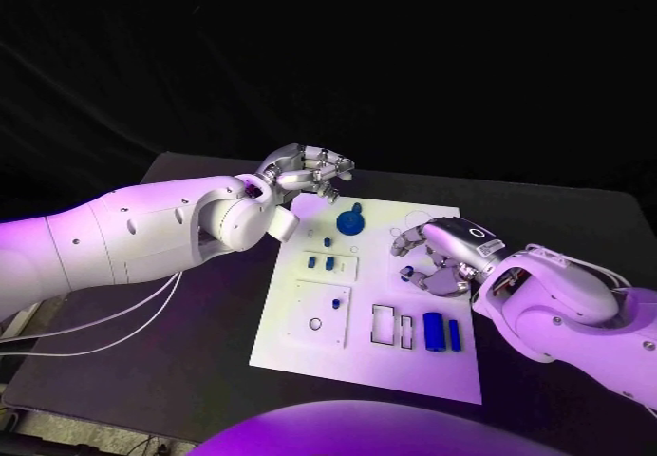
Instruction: Assemble the parts on the task board
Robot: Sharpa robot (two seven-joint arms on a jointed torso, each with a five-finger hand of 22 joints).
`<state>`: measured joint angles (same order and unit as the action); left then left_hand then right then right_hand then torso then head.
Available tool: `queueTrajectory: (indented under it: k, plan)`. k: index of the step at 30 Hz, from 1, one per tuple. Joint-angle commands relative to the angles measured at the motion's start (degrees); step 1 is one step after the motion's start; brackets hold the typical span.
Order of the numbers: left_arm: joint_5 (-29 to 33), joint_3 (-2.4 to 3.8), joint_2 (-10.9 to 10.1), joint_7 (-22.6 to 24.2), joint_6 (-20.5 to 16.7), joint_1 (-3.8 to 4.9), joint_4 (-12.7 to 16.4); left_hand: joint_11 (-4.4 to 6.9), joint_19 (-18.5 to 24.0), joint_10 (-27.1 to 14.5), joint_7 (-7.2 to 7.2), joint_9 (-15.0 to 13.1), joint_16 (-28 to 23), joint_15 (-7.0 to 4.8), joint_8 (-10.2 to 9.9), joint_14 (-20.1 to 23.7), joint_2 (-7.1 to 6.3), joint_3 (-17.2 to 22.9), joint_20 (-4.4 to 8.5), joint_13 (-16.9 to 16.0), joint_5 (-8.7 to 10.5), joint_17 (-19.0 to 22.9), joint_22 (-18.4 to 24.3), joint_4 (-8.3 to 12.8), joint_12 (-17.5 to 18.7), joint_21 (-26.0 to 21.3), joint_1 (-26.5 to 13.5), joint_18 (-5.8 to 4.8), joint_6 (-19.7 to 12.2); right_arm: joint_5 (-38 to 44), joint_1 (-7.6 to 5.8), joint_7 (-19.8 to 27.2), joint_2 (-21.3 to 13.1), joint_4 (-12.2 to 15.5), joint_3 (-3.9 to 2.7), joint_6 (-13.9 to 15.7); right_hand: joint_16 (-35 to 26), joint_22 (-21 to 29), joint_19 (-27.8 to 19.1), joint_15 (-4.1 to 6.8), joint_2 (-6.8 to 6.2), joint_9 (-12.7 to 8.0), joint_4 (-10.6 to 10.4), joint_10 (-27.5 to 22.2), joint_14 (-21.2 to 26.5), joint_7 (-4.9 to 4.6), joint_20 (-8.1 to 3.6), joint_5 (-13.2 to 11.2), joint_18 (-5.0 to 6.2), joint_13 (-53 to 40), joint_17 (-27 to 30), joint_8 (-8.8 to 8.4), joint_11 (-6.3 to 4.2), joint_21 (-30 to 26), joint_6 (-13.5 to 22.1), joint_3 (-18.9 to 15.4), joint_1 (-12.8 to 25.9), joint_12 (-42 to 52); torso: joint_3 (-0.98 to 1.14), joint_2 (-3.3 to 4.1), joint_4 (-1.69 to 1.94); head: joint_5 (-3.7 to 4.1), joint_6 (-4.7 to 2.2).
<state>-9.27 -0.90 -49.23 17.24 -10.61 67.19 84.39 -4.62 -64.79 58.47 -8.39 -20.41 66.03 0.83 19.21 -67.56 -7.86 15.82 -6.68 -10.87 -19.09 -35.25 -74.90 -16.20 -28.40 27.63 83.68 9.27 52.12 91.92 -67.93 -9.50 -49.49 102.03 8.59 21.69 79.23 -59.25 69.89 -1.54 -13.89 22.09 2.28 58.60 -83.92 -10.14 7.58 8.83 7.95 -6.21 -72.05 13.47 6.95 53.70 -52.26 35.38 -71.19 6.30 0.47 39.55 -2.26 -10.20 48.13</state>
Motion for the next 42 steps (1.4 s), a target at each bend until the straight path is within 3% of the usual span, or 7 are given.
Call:
queueTrajectory:
  k: [1,3,6,14,25,33,42]
  plan:
    - [-0.3,0.04,0.1,0.3,1.3,0.05,0.1,-0.13,0.0,-0.4,0.13,-0.1,-0.1,0.06,0.0,0.1,-0.01,0.2,-0.27,0.0,0.33,0.0,-0.4,-0.2,0.2,-0.3,-0.7,0.6,-0.4,-3.0,-0.52,-0.9,-0.9,-1.3,0.02,-6.3,-0.2,0.6,-0.5,-0.65,-0.13,-0.6,-0.8,-1.4,-1.6,-0.18,0.23,-0.2,0.75,0.2,0.7,-0.95,-0.04,-1.2,1.5,-3.6,-0.5,0.9,-0.01,-0.06,-0.03,0.32,-0.37]
    - [-0.4,0.04,0.1,0.3,1.4,0.04,0.1,-0.13,0.0,-0.4,0.14,-0.1,-0.1,0.06,0.0,0.1,-0.01,0.2,-0.28,0.0,0.38,0.0,-0.4,-0.2,0.2,-0.3,-0.8,0.6,-0.4,-3.1,-0.74,-0.8,-1.3,-1.9,0.02,-7.2,-0.3,1.0,-0.8,-0.69,0.34,-1.1,-1.6,-2.3,-1.3,-0.32,0.39,-0.4,0.85,0.3,1.3,-1.38,0.09,-2.0,1.9,-6.8,-1.5,1.8,0.05,0.08,0.08,0.41,-0.53]
    - [-0.5,0.03,0.1,0.3,1.7,0.04,0.0,-0.12,0.0,-0.4,0.14,-0.1,-0.1,0.06,0.0,0.1,-0.01,0.2,-0.28,0.0,0.4,0.0,-0.4,-0.2,0.2,-0.3,-0.8,0.61,-0.4,-2.5,-0.79,-0.6,-1.3,-2.7,0.05,-8.1,-0.3,0.9,-0.8,-0.71,0.64,-1.3,-2.0,-2.6,-1.2,-0.35,0.4,-0.5,0.82,0.4,1.5,-1.36,0.22,-2.0,1.7,-8.0,-2.2,2.3,0.13,0.11,0.09,0.54,-0.64]
    - [-1.0,0.02,0.0,0.1,2.0,0.04,-0.1,-0.1,-0.1,-0.3,0.17,-0.2,-0.1,0.05,0.1,0.2,-0.02,0.2,-0.28,0.0,0.48,0.0,-0.4,-0.1,0.1,-0.3,-0.7,0.6,-0.4,-2.4,-0.37,-0.4,-0.3,-3.8,0.14,-9.4,0.0,0.6,-0.4,-0.66,1.05,-1.4,-2.3,-2.4,-1.3,-0.21,0.4,-0.4,0.74,0.3,1.2,-1.22,0.13,-1.7,1.2,-8.4,-3.0,2.9,0.05,0.18,0.14,0.61,-0.64]
    - [-1.3,0.02,-0.1,0.0,2.1,0.04,0.0,-0.08,-0.1,-0.3,0.17,-0.2,0.0,0.04,0.1,0.1,-0.02,0.2,-0.28,0.0,0.53,0.0,-0.4,-0.1,0.1,-0.3,-0.7,0.61,-0.4,-3.5,0.16,0.0,1.2,-4.3,0.2,-8.4,1.0,-1.3,1.4,-0.34,1.78,-1.8,-3.3,-0.7,-2.0,0.0,0.09,0.0,0.3,0.2,0.2,-0.86,-0.2,0.5,-0.3,-6.7,-3.8,4.7,0.03,0.12,0.15,0.67,-0.6]
    - [-1.4,0.02,-0.2,0.0,2.1,0.04,0.0,-0.07,-0.1,-0.2,0.17,-0.2,0.0,0.03,0.1,0.1,0.0,0.2,-0.28,0.0,0.59,-0.1,-0.4,-0.1,0.1,-0.2,-0.8,0.6,-0.4,-3.6,0.33,0.2,1.7,-4.5,0.23,-8.3,1.7,-3.2,3.0,0.13,1.39,-1.9,-4.3,1.9,-2.4,0.56,-0.39,0.2,-0.15,0.1,-0.5,-0.28,-0.79,2.6,-2.3,-3.8,-3.3,5.6,0.02,0.12,0.08,0.63,-0.44]
    - [-1.4,0.02,-0.1,-0.1,2.2,0.04,0.0,-0.07,-0.1,-0.2,0.17,-0.2,0.0,0.03,0.1,0.1,0.0,0.2,-0.28,0.0,0.59,-0.1,-0.4,-0.1,0.1,-0.2,-0.8,0.6,-0.4,-3.4,0.53,0.2,2.5,-4.7,0.24,-7.5,1.8,-3.4,3.2,0.25,1.41,-2.0,-4.7,2.4,-2.4,0.67,-0.5,0.3,-0.21,0.1,-0.6,-0.27,-0.92,2.8,-2.6,-3.0,-3.0,5.6,0.08,0.09,0.1,0.61,-0.38]
